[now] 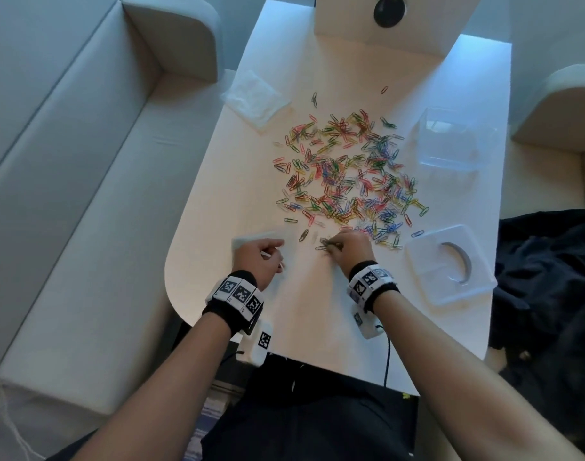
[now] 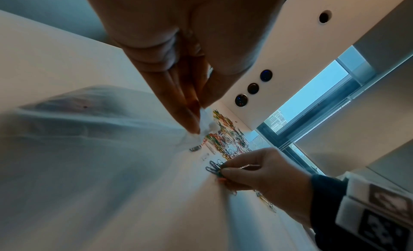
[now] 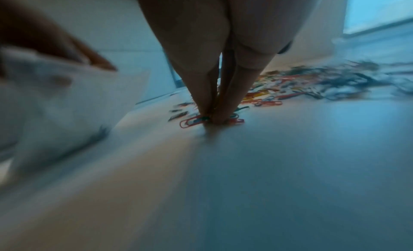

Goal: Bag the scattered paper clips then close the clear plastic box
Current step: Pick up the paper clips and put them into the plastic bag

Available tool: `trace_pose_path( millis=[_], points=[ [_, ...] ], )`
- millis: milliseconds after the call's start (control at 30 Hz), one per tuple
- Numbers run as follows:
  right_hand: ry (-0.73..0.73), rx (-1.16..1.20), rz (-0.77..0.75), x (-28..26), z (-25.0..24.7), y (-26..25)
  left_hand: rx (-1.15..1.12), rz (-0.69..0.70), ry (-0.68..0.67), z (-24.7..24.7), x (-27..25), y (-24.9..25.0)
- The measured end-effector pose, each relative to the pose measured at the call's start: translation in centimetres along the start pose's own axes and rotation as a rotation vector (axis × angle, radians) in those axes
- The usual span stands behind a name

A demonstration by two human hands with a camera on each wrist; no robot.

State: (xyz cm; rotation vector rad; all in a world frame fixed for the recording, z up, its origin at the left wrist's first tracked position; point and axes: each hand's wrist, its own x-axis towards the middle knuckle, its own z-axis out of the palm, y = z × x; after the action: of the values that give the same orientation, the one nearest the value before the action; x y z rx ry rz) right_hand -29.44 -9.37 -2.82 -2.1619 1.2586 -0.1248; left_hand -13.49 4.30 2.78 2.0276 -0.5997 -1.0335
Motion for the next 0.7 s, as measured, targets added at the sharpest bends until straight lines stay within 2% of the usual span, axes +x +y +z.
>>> trace_pose_path(
  millis=[100,133,200,267,367,433,500,600,700],
  points=[
    [0.063,0.322,0.319,0.0,-1.1,1.4,0.012,-0.012,-0.017,0.8,0.4,0.2],
    [0.065,0.494,0.43,-0.2,-1.4,1.7,0.019,-0.01,-0.022,1.1,0.5,0.3],
    [0.05,0.988,0.569,-0.9,-2.1,1.5,0.037,-0.008,-0.035,1.7,0.7,0.6],
    [0.003,1.393,0.569,-1.7,-2.5,0.3,0.055,-0.009,-0.051,2.5,0.8,0.8],
    [-0.083,1.588,0.505,-2.4,-2.5,-1.7,0.082,-0.001,-0.071,3.6,0.8,1.3],
    [-0.146,1.575,0.493,-2.8,-2.0,-2.9,0.107,0.022,-0.07,4.1,0.6,2.0],
    [-0.162,1.44,0.493,-3.0,-1.2,-3.6,0.132,0.06,-0.052,4.2,0.4,2.5],
    [-0.124,1.045,0.442,-2.7,-0.4,-4.0,0.173,0.096,-0.039,4.0,0.2,2.5],
    [-0.161,0.676,0.372,-1.9,-0.5,-4.5,0.188,0.109,-0.046,3.5,-0.2,2.3]
  ],
)
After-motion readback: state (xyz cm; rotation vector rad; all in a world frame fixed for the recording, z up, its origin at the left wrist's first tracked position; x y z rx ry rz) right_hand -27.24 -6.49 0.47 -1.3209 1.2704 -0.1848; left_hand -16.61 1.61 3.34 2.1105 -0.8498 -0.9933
